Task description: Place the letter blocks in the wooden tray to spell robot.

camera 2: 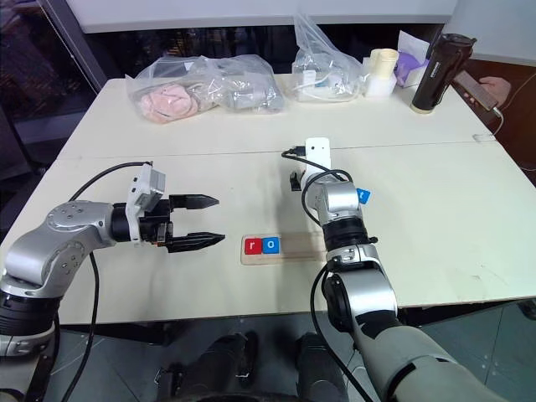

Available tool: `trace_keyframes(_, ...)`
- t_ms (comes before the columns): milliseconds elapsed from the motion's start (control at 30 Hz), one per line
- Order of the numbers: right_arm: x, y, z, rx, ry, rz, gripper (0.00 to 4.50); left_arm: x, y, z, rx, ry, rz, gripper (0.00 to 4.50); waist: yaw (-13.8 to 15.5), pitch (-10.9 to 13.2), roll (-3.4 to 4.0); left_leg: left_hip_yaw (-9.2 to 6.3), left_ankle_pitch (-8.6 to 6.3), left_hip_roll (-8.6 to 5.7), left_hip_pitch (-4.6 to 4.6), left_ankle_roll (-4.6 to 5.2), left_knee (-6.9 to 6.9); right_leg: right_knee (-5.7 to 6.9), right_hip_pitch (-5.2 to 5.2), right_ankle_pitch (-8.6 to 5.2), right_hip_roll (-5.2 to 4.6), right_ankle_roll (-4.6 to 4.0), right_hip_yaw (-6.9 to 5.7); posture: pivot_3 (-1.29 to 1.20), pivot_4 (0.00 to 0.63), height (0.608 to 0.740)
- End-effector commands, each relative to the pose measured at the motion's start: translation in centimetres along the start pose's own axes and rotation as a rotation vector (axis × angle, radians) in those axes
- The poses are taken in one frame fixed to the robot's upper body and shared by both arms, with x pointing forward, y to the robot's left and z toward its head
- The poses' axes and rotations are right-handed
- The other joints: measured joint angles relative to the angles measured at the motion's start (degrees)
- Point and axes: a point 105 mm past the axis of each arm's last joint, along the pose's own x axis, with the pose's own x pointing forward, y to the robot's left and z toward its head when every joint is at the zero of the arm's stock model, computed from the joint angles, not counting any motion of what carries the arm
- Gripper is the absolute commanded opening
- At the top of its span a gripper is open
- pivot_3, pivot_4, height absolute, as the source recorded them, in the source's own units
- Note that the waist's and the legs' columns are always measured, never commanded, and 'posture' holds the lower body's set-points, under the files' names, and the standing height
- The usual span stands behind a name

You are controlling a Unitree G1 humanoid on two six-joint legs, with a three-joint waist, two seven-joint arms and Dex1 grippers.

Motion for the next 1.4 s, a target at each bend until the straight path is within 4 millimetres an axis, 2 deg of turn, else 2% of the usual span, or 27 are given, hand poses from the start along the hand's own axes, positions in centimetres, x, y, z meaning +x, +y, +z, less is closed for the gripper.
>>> trace_keyframes(33, 0.1, 1.0, -1.1, -0.023, 0.028, 0.009, 4.5, 0.1, -0.3, 0.9, 0.053, -0.021, -0.001, 4.47, 0.0, 0.0, -0.01, 0.0, 0.01, 0.0, 0.04, -0.01, -0.04, 0.0, 0.01, 0.0, 0.0, 0.0, 0.01, 0.0, 0.15, 0.738)
trace_keyframes(67, 0.1, 1.2, -1.2, -0.021, 0.032, 0.009, 4.5, 0.1, -0.3, 0.9, 0.055, -0.021, 0.0, 4.47, 0.0, 0.0, -0.01, 0.01, 0.01, 0.0, 0.13, -0.02, -0.11, -0.01, 0.06, -0.01, 0.01, -0.01, 0.03, 0.0, 0.15, 0.738)
trace_keyframes(267, -0.4, 1.7, -2.1, 0.036, 0.077, 0.023, 1.5, 0.5, -0.1, 0.8, 0.064, -0.022, 0.0, 4.5, 0.0, 0.0, 0.0, 0.05, 0.04, 0.05, 0.32, -0.06, -0.36, 0.0, 0.1, -0.08, 0.07, -0.14, 0.1, 0.0, 0.15, 0.738)
trace_keyframes(300, -0.5, 1.6, -2.2, 0.052, 0.086, 0.026, 1.2, 0.5, -0.1, 0.8, 0.065, -0.022, 0.0, 4.5, 0.1, 0.0, 0.0, 0.05, 0.03, 0.05, 0.32, -0.06, -0.36, -0.01, 0.1, -0.08, 0.07, -0.15, 0.1, 0.0, 0.15, 0.738)
trace_keyframes(367, -1.0, 1.1, -2.1, 0.061, 0.082, 0.032, 1.2, 0.6, 0.0, 0.7, 0.066, -0.021, -0.002, 4.5, 0.3, 0.0, 0.0, 0.05, 0.04, 0.05, 0.32, -0.06, -0.35, -0.02, 0.11, -0.08, 0.06, -0.14, 0.1, 0.0, 0.15, 0.738)
trace_keyframes(433, -2.1, 0.2, -1.1, 0.053, 0.047, 0.035, 1.2, 0.8, 0.1, 0.7, 0.067, -0.022, -0.01, 4.5, 0.5, 0.0, 0.0, 0.05, 0.03, 0.04, 0.31, -0.06, -0.35, -0.03, 0.12, -0.08, 0.05, -0.14, 0.1, 0.0, 0.15, 0.738)
trace_keyframes(533, -4.6, -1.0, 0.6, 0.006, -0.031, 0.07, 1.2, 0.9, 0.0, 0.7, 0.063, -0.021, -0.023, 4.5, 0.6, 0.0, 0.0, 0.05, 0.03, 0.04, 0.28, -0.06, -0.34, -0.03, 0.1, -0.08, 0.04, -0.14, 0.1, 0.0, 0.15, 0.738)
trace_keyframes(600, -6.4, -2.4, 0.8, -0.005, -0.044, 0.07, 1.2, 1.0, 0.0, 0.7, 0.059, -0.022, -0.036, 4.5, 0.5, 0.0, 0.02, 0.06, 0.04, 0.03, 0.24, -0.06, -0.34, -0.03, 0.06, -0.08, 0.02, -0.14, 0.1, 0.0, 0.15, 0.738)
trace_keyframes(667, -8.7, -4.4, 0.3, -0.031, -0.048, 0.058, 1.2, 1.2, 0.0, 0.8, 0.056, -0.025, -0.051, 4.5, 0.5, 0.0, 0.02, 0.06, 0.04, 0.04, 0.21, -0.05, -0.35, -0.03, 0.02, -0.09, 0.02, -0.14, 0.1, 0.0, 0.15, 0.738)
trace_keyframes(767, -10.8, -6.0, -0.7, -0.044, -0.027, 0.048, 1.2, 1.4, 0.0, 0.8, 0.053, -0.029, -0.066, 4.5, 0.4, 0.0, 0.02, 0.05, 0.03, 0.05, 0.21, -0.05, -0.38, -0.04, 0.02, -0.13, 0.01, -0.18, 0.09, 0.0, 0.15, 0.738)
trace_keyframes(833, -12.6, -7.8, -2.1, -0.048, -0.021, 0.027, 1.2, 1.6, -0.1, 0.8, 0.049, -0.037, -0.087, 4.5, 0.5, 0.0, 0.02, 0.06, 0.03, 0.07, 0.22, -0.04, -0.37, -0.04, 0.02, -0.2, 0.01, -0.31, 0.09, 0.0, 0.15, 0.738)
trace_keyframes(933, -14.5, -9.0, -4.1, -0.071, -0.018, 0.007, 1.2, 1.7, -0.4, 0.9, 0.045, -0.046, -0.113, 4.5, 0.6, 0.0, 0.0, 0.04, 0.02, 0.07, 0.2, -0.04, -0.38, -0.08, 0.07, -0.28, -0.03, -0.33, 0.02, 0.0, 0.15, 0.738)
trace_keyframes(1133, -15.5, -10.3, -7.9, -0.049, 0.069, -0.023, 1.2, 1.7, -0.9, 0.5, 0.044, -0.041, -0.157, 4.5, 0.4, 0.0, -0.01, 0.07, 0.02, 0.1, 0.19, -0.03, -0.35, -0.16, 0.08, -0.29, -0.04, -0.33, 0.03, 0.0, 0.15, 0.738)
trace_keyframes(1267, -15.5, -10.4, -8.5, -0.03, 0.09, -0.026, 1.2, 1.7, -1.1, 0.5, 0.068, -0.03, -0.178, 4.5, 0.5, 0.0, -0.01, 0.07, 0.02, 0.1, 0.19, -0.03, -0.33, -0.17, 0.09, -0.3, -0.05, -0.35, 0.03, 0.0, 0.15, 0.738)
trace_keyframes(1400, -15.4, -10.5, -8.3, -0.029, 0.085, -0.028, 1.2, 1.5, -1.2, 0.6, 0.066, -0.032, -0.196, 4.5, 0.6, 0.0, -0.02, 0.07, 0.01, 0.1, 0.18, -0.04, -0.35, -0.21, 0.09, -0.3, -0.06, -0.35, 0.02, 0.0, 0.15, 0.738)
